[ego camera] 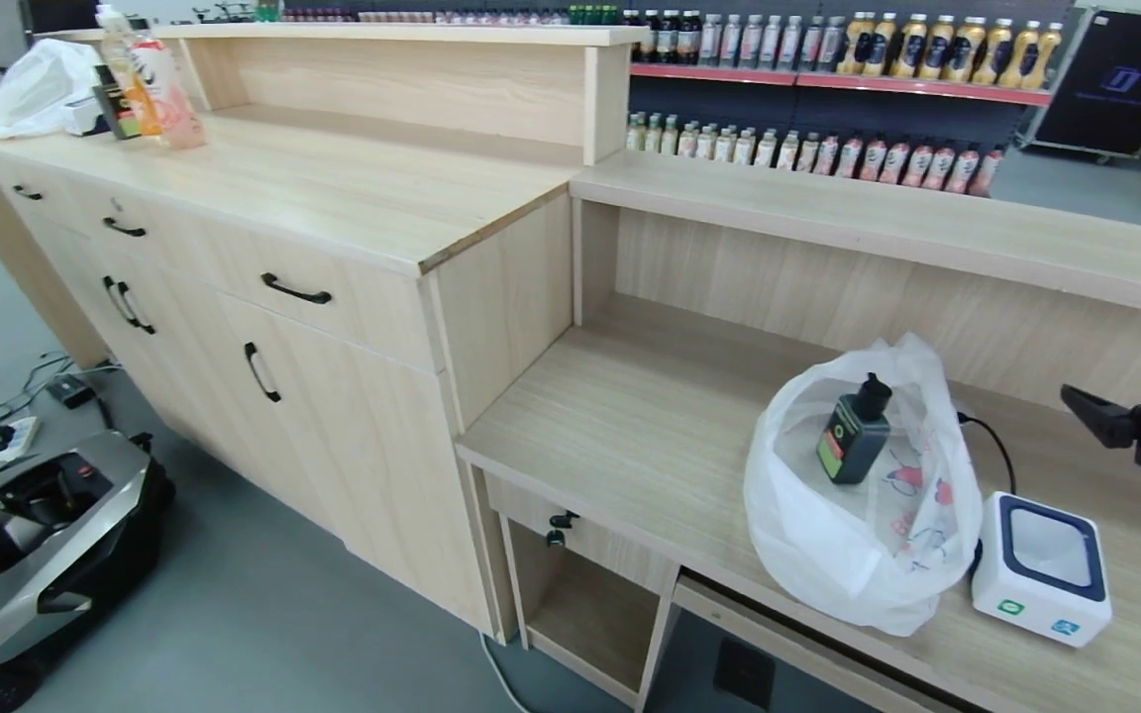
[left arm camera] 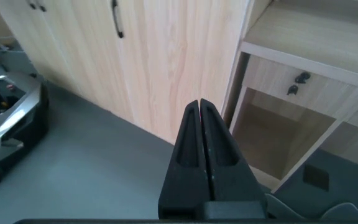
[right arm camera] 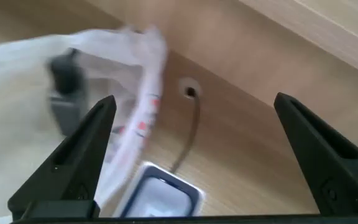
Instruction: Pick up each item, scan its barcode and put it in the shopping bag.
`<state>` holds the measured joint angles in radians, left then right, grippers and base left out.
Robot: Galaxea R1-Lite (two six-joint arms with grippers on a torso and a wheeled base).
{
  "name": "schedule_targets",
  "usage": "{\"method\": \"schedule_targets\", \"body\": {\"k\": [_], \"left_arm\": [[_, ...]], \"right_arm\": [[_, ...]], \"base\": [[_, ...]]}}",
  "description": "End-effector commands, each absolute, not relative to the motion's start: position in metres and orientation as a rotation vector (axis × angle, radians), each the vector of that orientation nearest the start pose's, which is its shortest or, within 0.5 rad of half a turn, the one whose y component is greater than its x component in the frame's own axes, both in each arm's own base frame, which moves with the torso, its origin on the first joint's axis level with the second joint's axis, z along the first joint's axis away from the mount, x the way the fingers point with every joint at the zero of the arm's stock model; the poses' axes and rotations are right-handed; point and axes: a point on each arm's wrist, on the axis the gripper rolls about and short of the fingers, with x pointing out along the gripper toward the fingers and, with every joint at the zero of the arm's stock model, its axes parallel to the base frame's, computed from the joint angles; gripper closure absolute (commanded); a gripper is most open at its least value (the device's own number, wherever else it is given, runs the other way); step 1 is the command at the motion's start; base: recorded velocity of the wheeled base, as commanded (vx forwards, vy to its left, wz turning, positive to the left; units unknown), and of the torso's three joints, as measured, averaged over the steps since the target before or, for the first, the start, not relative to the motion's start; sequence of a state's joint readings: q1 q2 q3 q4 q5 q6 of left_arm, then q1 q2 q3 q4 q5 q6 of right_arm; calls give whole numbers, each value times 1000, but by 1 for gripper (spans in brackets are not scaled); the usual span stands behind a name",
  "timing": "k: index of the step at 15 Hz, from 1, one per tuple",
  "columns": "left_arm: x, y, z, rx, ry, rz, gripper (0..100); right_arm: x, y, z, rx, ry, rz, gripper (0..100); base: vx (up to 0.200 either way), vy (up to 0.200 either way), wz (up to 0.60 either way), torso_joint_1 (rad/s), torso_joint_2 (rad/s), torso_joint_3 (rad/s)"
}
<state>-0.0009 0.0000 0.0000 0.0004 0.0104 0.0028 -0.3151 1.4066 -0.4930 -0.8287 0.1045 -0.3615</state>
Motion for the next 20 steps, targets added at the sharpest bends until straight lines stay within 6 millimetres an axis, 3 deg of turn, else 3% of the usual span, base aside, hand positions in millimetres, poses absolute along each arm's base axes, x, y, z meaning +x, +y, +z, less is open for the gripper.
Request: {"method": "schedule_targets", "body": {"k": [1,5,9,13,16,20], "left_arm": [[-23,0,75,3,0,11,100],[-23,0,75,3,0,11,100],[-23,0,75,3,0,11,100],[-23,0,75,3,0,11,100],[-23,0,75,3,0,11,100],[-23,0,75,3,0,11,100]], "right_arm": [[201,-74,199,-343,124,-311,0],[203,-91,170,-314,381,-535,0],[219,-113,137,-211,508,-583,0],[240,-126,113,-102,473,-490,0],[257,-131,103,-110,422,-328,0],[271,-136,88,-148,429,-288,0]], "base": [[0,0,-600,7,2,2],[0,0,-600,5,0,-1],[0,0,-150,-1,1,1],[0,0,0,0,0,0],[0,0,0,0,0,0],[0,0,0,0,0,0]]}}
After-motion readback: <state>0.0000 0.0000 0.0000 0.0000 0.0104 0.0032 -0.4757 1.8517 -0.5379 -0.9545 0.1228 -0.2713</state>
